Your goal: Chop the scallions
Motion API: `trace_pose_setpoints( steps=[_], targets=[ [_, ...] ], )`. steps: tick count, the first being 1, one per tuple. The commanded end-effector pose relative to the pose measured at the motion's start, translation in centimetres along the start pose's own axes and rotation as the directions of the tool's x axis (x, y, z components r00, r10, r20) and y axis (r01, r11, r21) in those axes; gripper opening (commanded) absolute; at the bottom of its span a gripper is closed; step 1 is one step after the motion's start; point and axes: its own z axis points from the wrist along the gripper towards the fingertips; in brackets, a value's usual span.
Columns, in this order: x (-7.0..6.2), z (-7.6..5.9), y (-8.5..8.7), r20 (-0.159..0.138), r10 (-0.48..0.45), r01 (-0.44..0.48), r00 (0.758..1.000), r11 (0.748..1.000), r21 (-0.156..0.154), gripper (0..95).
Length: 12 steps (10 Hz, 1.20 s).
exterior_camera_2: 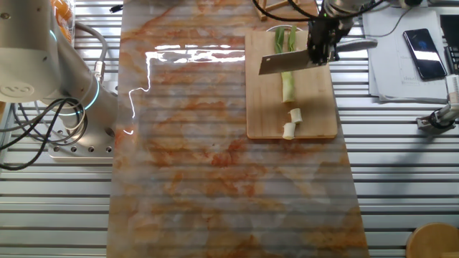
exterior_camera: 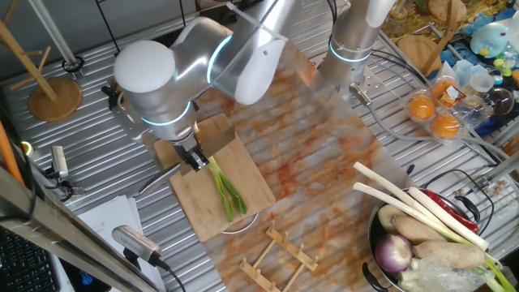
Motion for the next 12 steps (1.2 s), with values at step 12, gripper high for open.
trace_pose_setpoints(
  steps=[12],
  targets=[
    [1.1, 1.0, -1.1, 0.005, 0.073, -0.073, 0.997, 0.997, -0.033, 0.0]
  ],
)
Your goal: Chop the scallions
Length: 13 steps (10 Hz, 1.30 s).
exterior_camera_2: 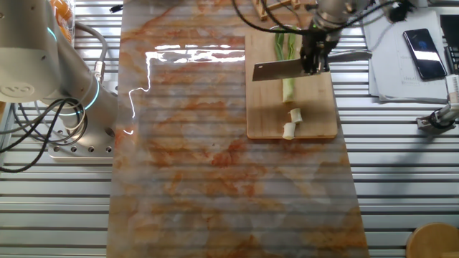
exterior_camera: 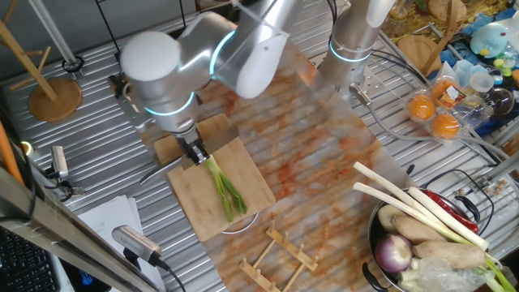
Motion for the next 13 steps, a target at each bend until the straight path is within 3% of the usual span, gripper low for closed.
trace_pose_setpoints(
  steps=[1, 5, 10, 13],
  targets=[
    [0.5, 0.1, -0.1, 0.01, -0.008, 0.008, 1.0, 1.0, 0.007, 0.0],
    [1.3, 1.0, -0.1, 0.011, -0.003, 0.003, 1.0, 1.0, 0.008, 0.0],
    [1.2, 1.4, -0.1, 0.014, 0.025, -0.025, 1.0, 1.0, 0.012, 0.0],
    [1.4, 1.9, -0.1, 0.043, 0.021, -0.022, 0.999, 1.0, 0.014, 0.0]
  ],
)
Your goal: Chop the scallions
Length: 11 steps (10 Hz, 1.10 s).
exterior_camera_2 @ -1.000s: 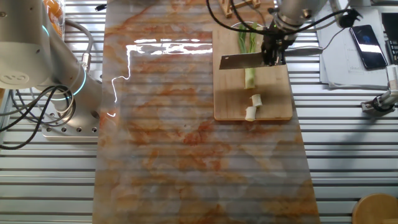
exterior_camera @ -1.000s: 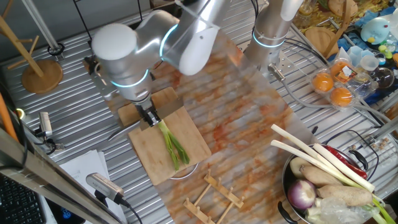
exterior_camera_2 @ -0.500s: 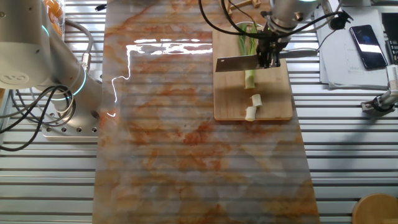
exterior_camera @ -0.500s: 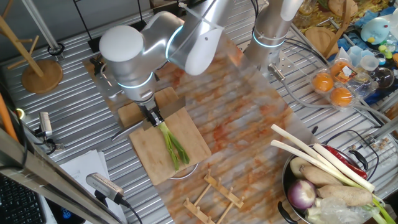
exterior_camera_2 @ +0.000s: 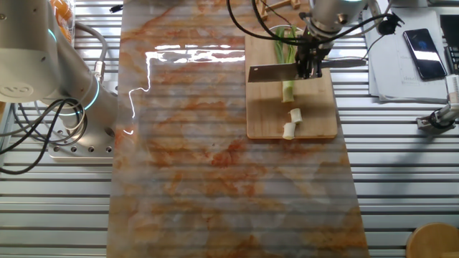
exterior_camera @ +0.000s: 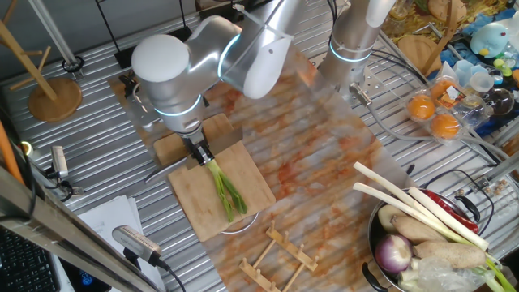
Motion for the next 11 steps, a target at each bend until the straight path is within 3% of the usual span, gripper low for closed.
trace_pose_setpoints(
  steps=[1, 11],
  targets=[
    [0.6, 0.3, 0.0, 0.016, -0.003, 0.003, 1.0, 1.0, 0.0, 0.0],
    [2.0, 0.8, -0.1, 0.05, -0.004, 0.005, 0.999, 1.0, -0.006, 0.0]
  ],
)
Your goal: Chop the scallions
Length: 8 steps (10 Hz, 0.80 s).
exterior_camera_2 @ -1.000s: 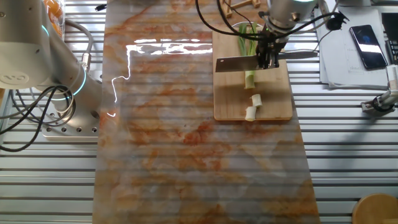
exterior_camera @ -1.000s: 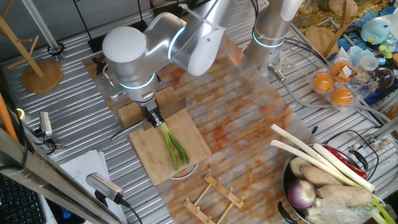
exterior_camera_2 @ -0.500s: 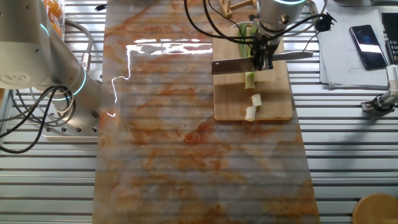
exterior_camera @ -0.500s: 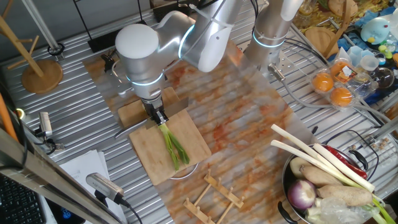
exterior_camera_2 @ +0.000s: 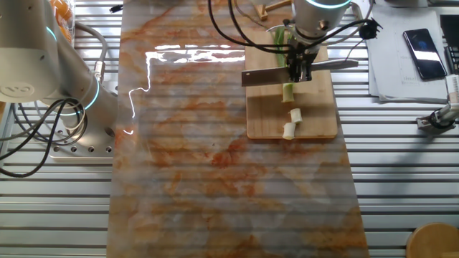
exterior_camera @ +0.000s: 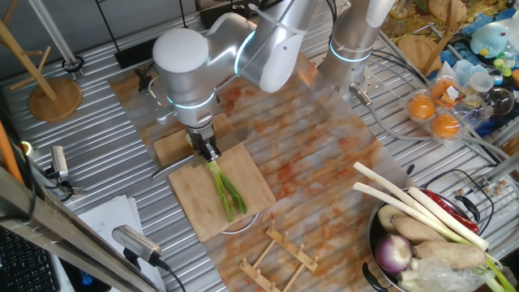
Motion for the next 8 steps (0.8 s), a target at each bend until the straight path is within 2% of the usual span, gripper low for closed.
trace_pose_setpoints(
  steps=[1, 5, 8],
  targets=[
    [-0.11, 0.07, 0.06, 0.006, 0.0, 0.0, 1.0, 1.0, 0.0, 0.0],
    [-0.19, 0.72, 0.24, 0.013, -0.002, 0.002, 1.0, 1.0, -0.001, 0.0],
    [-0.19, 0.5, 0.28, 0.008, -0.006, 0.006, 1.0, 1.0, -0.002, 0.0]
  ],
)
